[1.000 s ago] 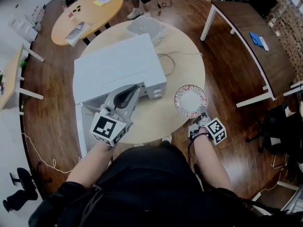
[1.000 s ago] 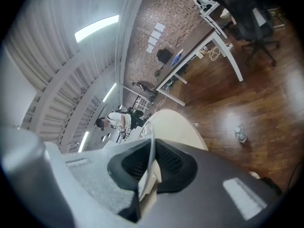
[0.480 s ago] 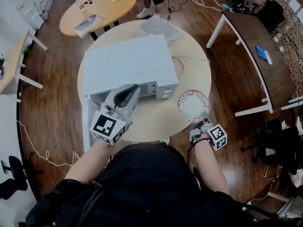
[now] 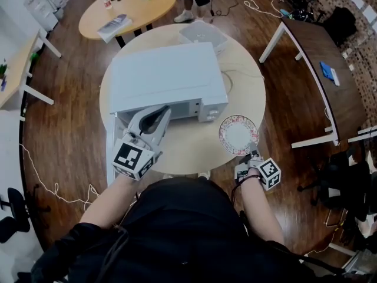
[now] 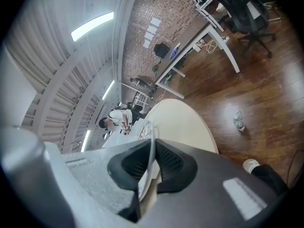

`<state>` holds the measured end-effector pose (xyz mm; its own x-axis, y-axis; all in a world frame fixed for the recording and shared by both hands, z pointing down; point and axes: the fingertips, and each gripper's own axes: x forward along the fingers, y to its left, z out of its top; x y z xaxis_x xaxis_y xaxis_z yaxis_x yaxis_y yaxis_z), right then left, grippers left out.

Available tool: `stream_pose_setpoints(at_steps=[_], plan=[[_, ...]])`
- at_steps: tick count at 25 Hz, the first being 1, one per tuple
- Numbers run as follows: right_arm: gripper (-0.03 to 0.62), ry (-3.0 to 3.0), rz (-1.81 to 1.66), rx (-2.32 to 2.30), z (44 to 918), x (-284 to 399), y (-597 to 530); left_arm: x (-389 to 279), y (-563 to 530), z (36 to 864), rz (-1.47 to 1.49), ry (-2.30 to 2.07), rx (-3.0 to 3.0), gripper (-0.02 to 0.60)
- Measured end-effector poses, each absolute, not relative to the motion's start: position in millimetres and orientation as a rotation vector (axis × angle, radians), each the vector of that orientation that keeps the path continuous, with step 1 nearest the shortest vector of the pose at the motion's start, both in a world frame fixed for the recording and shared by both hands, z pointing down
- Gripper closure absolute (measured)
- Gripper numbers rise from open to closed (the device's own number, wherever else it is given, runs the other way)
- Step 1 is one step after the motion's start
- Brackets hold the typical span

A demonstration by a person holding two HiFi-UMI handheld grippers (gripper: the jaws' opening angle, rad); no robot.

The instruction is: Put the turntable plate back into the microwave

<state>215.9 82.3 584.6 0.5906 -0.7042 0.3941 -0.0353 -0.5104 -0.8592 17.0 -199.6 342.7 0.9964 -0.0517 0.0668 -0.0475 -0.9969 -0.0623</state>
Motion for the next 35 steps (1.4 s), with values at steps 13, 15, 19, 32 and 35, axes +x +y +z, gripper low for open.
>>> stream_pose_setpoints(at_steps=[13, 15, 19, 32, 35], plan=[[0.576, 0.661, -1.024, -1.935, 583, 195, 56, -15, -225, 333, -0.08, 0.195, -3.087, 0.566], [0.575, 0.671, -1.033, -1.935, 583, 192, 51, -20, -229, 329, -0.072, 0.209, -3.081, 0.566], [0.575, 0.695, -1.055, -1.929, 583, 186, 43, -28, -234, 328, -0.063, 0.238, -3.086, 0.566], [0.574, 0.763, -1.124, -1.92, 586, 168, 18, -52, -244, 335, -0.056, 0.326, -3.133, 0.566], [0.574, 0.786, -1.137, -1.917, 586, 164, 11, -58, -244, 338, -0.05, 0.347, -3.143, 0.566]])
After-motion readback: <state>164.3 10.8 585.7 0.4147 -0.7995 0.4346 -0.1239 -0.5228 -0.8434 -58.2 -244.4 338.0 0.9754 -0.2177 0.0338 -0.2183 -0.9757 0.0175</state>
